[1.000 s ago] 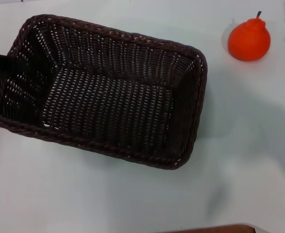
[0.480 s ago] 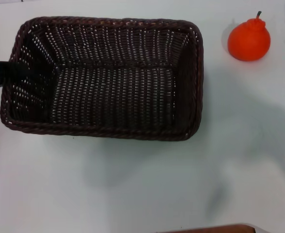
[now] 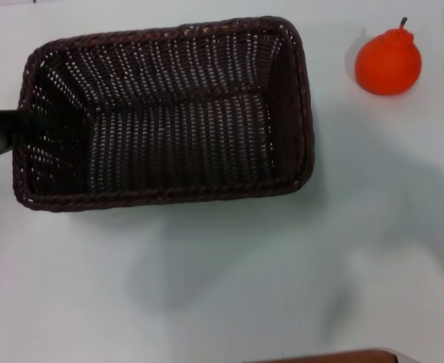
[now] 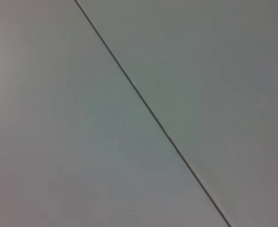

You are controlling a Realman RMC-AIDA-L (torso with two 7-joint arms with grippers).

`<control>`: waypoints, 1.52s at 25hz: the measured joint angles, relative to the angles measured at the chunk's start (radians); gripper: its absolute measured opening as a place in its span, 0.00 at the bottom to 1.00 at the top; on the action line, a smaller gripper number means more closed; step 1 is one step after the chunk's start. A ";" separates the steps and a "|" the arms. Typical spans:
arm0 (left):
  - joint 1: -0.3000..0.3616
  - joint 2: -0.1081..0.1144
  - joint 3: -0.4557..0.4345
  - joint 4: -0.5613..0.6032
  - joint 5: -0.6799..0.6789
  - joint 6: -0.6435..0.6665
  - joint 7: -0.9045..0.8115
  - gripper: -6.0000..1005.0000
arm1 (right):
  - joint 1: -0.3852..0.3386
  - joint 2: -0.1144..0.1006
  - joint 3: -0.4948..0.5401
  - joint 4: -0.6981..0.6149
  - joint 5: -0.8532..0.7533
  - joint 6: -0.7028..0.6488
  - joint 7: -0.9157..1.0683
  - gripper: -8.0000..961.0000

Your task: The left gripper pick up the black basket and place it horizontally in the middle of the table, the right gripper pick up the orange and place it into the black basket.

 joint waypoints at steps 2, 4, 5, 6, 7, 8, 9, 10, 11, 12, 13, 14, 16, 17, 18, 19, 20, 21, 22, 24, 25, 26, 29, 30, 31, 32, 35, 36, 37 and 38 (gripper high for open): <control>0.002 0.000 0.002 -0.024 -0.001 -0.014 0.007 0.29 | 0.000 0.000 0.001 0.000 0.000 0.006 0.000 0.84; 0.002 0.000 0.003 -0.039 -0.001 -0.026 0.012 0.29 | 0.002 0.000 0.002 0.000 0.000 0.011 0.000 0.84; 0.002 0.000 0.003 -0.044 -0.002 -0.032 0.012 0.29 | 0.002 -0.001 0.002 0.000 0.000 0.012 0.000 0.84; 0.003 0.000 0.004 -0.046 -0.002 -0.036 0.012 0.30 | 0.003 -0.001 0.002 0.000 0.000 0.012 0.000 0.84; 0.003 0.000 0.004 -0.048 -0.004 -0.040 0.013 0.30 | 0.004 -0.002 0.001 0.000 0.000 0.012 0.000 0.84; 0.004 0.000 0.007 -0.051 -0.005 -0.042 0.012 0.30 | 0.005 -0.002 0.000 0.000 0.000 0.012 0.000 0.84; 0.004 0.000 0.013 -0.055 -0.005 -0.044 0.010 0.30 | 0.006 -0.002 -0.001 0.000 -0.001 0.012 0.000 0.84; 0.004 0.000 0.017 -0.059 -0.005 -0.044 0.008 0.31 | 0.007 -0.002 -0.001 0.000 -0.002 0.013 0.000 0.84; 0.004 0.000 0.023 -0.065 -0.006 -0.044 0.005 0.31 | 0.007 -0.002 -0.002 0.000 -0.004 0.014 0.000 0.84; 0.004 0.001 0.026 -0.070 -0.006 -0.043 0.005 0.31 | 0.008 -0.002 -0.003 0.000 -0.006 0.016 0.000 0.84; 0.004 0.001 0.027 -0.076 -0.008 -0.044 0.005 0.32 | 0.008 -0.002 -0.003 0.000 -0.007 0.017 0.000 0.84; 0.004 0.001 0.026 -0.077 -0.010 -0.044 0.005 0.32 | 0.009 -0.003 -0.004 0.000 -0.007 0.018 0.000 0.84; 0.007 0.002 0.022 -0.079 -0.014 -0.043 0.004 0.32 | 0.009 -0.003 -0.004 0.000 -0.007 0.019 0.001 0.84; 0.009 0.002 0.021 -0.080 -0.015 -0.041 0.004 0.33 | 0.009 -0.003 -0.004 0.000 -0.007 0.019 0.001 0.84; 0.010 0.003 0.020 -0.080 -0.016 -0.040 0.004 0.33 | 0.009 -0.003 -0.004 0.000 -0.007 0.019 0.001 0.84; 0.012 0.004 0.020 -0.080 -0.017 -0.038 0.004 0.33 | 0.009 -0.003 -0.004 0.000 -0.007 0.019 0.001 0.84; 0.013 0.004 0.019 -0.080 -0.017 -0.035 0.004 0.33 | 0.009 -0.002 -0.004 0.000 -0.007 0.019 0.001 0.84; 0.014 0.005 0.019 -0.080 -0.017 -0.032 0.004 0.37 | 0.009 -0.003 -0.004 0.000 -0.007 0.019 0.001 0.84; 0.016 0.006 0.017 -0.080 -0.017 -0.029 0.005 0.40 | 0.009 -0.002 -0.004 0.000 -0.007 0.019 0.001 0.84; 0.018 0.007 0.015 -0.078 -0.017 -0.030 0.006 0.47 | 0.009 -0.002 -0.007 0.000 -0.010 0.020 0.002 0.84; 0.020 0.008 0.009 -0.075 -0.018 -0.031 0.012 0.51 | 0.008 -0.002 -0.012 0.000 -0.012 0.020 0.002 0.84; 0.021 0.008 0.004 -0.073 -0.021 -0.032 0.019 0.54 | 0.008 -0.002 -0.019 0.000 -0.017 0.020 0.003 0.84; 0.027 0.013 -0.035 -0.069 -0.072 -0.015 0.075 0.64 | 0.003 -0.003 -0.042 0.000 -0.022 0.018 0.028 0.84; 0.029 0.015 -0.046 -0.069 -0.093 -0.002 0.093 0.67 | 0.001 -0.003 -0.051 -0.001 -0.023 0.017 0.045 0.84; 0.032 0.018 -0.061 -0.070 -0.124 0.017 0.117 0.70 | 0.000 -0.004 -0.063 -0.004 -0.023 0.017 0.064 0.84; 0.034 0.023 -0.079 -0.074 -0.160 0.042 0.138 0.74 | -0.001 -0.005 -0.089 -0.013 -0.023 0.018 0.083 0.84; 0.038 0.034 -0.126 -0.081 -0.240 0.085 0.177 0.73 | -0.003 -0.005 -0.189 -0.055 -0.024 0.019 0.130 0.85; 0.042 0.040 -0.149 -0.082 -0.281 0.095 0.204 0.73 | -0.004 -0.006 -0.226 -0.071 -0.025 0.019 0.143 0.85; 0.044 0.043 -0.161 -0.082 -0.304 0.099 0.228 0.73 | -0.006 -0.007 -0.273 -0.091 -0.034 0.021 0.161 0.85; 0.047 0.045 -0.168 -0.085 -0.331 0.110 0.268 0.73 | -0.008 -0.010 -0.321 -0.117 -0.049 0.026 0.185 0.85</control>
